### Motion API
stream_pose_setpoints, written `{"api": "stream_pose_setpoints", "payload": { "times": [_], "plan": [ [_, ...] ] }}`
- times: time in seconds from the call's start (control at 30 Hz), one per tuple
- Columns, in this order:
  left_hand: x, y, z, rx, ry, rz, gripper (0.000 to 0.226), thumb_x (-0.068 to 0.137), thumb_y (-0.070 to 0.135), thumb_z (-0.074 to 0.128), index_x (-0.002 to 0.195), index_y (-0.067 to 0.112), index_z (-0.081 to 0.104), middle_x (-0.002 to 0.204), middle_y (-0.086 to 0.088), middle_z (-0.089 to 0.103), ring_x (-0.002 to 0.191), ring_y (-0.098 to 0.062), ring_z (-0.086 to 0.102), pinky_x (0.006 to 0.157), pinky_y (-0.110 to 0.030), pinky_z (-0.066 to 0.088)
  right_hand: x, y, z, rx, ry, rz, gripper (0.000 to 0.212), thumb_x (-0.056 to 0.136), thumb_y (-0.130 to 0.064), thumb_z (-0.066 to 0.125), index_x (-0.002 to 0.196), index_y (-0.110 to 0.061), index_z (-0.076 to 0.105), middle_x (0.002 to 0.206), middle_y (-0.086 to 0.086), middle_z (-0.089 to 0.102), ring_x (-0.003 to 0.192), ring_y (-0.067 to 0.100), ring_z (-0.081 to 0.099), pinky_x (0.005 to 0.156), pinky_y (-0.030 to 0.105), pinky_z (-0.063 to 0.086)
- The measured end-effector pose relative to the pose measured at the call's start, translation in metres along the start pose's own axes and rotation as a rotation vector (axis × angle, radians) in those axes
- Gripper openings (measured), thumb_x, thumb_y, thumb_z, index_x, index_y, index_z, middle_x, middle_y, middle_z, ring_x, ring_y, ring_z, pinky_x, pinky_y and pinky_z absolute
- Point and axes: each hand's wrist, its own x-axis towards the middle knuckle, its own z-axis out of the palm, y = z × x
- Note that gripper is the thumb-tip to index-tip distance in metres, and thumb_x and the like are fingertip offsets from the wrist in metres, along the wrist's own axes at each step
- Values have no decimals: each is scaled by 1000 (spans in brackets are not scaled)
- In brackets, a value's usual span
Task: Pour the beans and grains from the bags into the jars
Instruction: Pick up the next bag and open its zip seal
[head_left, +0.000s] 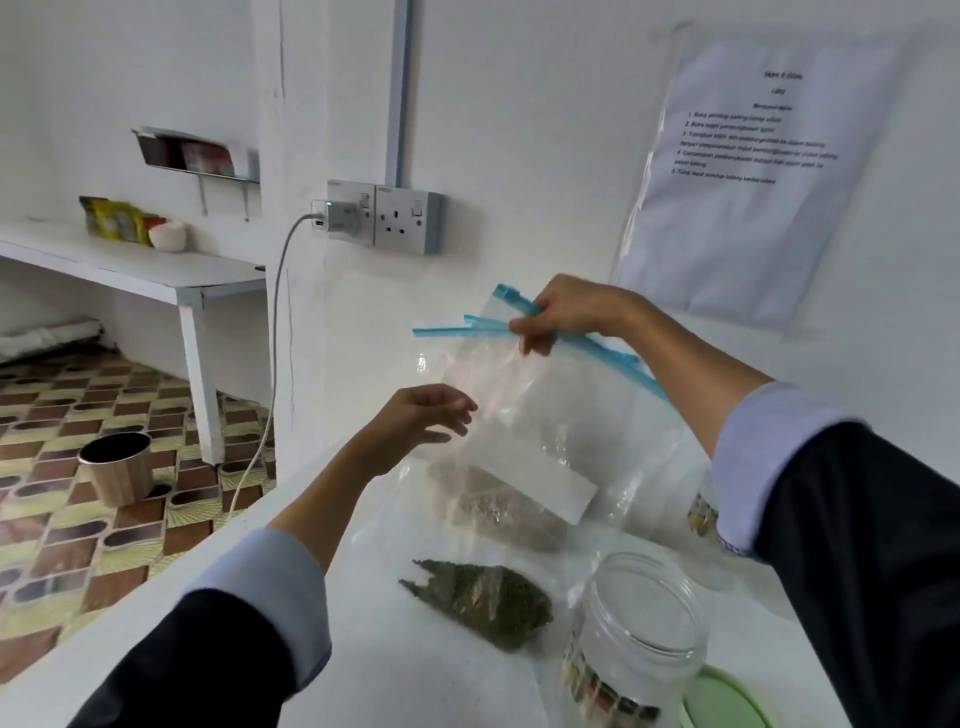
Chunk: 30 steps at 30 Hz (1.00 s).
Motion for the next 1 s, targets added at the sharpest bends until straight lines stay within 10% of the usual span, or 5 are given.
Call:
{"api": "stream_pose_setpoints", "payload": {
  "times": [0.23,0.43,0.77,1.0],
  "plan": [
    [-51,-82,-19,174,158,-296,20,92,19,60,109,8,60,105,-9,63,99,-24,59,83,-32,46,-33,-14,-15,75,220,-62,26,92,-21,62,73,-5,69,54,-6,66,57,11,65,62,12,49],
    [-55,-91,-1,-358,460,-339,19,95,21,56,93,2,56,100,-16,61,87,-28,64,83,-41,49,-52,-21,-15,110,358,-69,26,95,-26,57,84,-5,67,82,7,70,69,18,67,58,17,40],
    [-47,-76,16,-563,479,-321,34,97,38,50,120,13,48,113,-5,57,108,-26,54,93,-42,42,-60,-15,-19,182,607,-68,22,93,-27,61,82,-10,69,77,3,69,72,25,69,90,44,53],
    [-51,-76,27,-733,343,-269,22,95,31,53,81,14,57,78,-2,53,80,-16,55,72,-28,43,-69,-19,-23,212,645,-64,24,94,-28,59,86,-8,70,86,8,72,72,26,71,81,34,54]
  ]
}}
